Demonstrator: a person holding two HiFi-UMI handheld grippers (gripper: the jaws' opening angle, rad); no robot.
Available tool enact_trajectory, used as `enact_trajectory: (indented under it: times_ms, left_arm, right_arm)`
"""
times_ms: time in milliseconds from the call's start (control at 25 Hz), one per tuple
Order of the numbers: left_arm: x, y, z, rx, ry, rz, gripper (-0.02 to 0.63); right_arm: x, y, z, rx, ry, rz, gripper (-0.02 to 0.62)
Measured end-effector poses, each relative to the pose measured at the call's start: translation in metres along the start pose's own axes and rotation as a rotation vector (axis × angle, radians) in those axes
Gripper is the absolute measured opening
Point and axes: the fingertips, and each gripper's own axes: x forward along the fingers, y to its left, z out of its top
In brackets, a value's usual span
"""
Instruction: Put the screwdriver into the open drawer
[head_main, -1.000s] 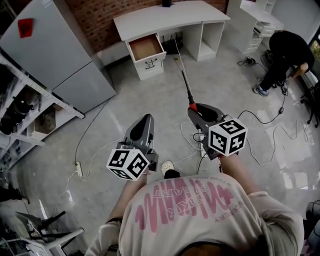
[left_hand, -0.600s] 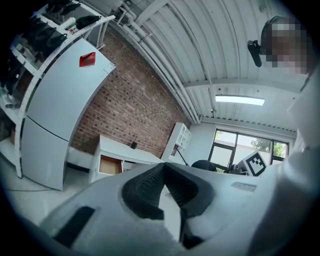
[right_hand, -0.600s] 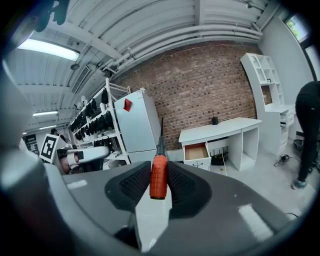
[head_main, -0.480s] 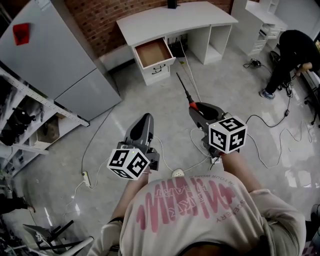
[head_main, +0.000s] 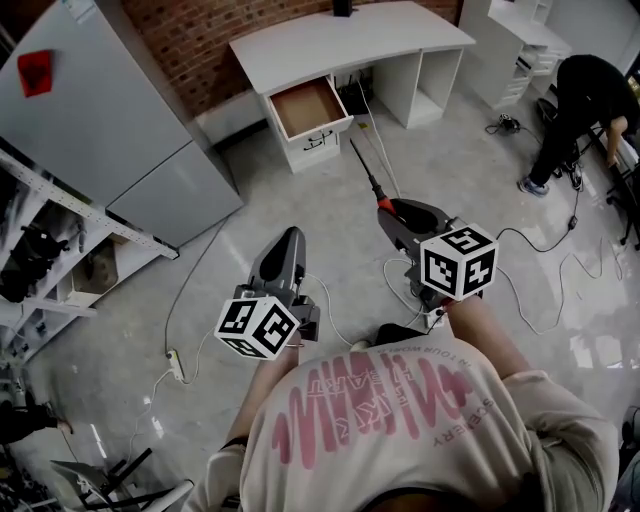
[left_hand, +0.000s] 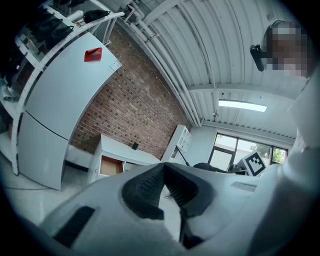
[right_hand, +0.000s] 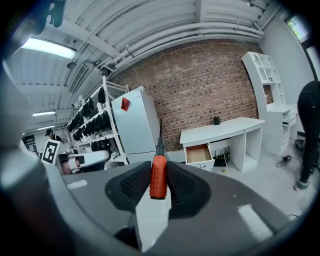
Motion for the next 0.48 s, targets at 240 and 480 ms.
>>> enact_trajectory:
  times_ms: [240,480]
  left_arm:
    - [0.007,0.014,-0.002,-0.023,0.0,0.028,0.003]
    - [0.02,0.03,0.014,0.018,-0.03,0.08,0.003]
  right_arm:
    - [0.021,-0.006,0.016,0.005,-0.03,0.03,0.114]
    - [0.049,-0.021,0.035,0.008,-0.067,0.072,0.113]
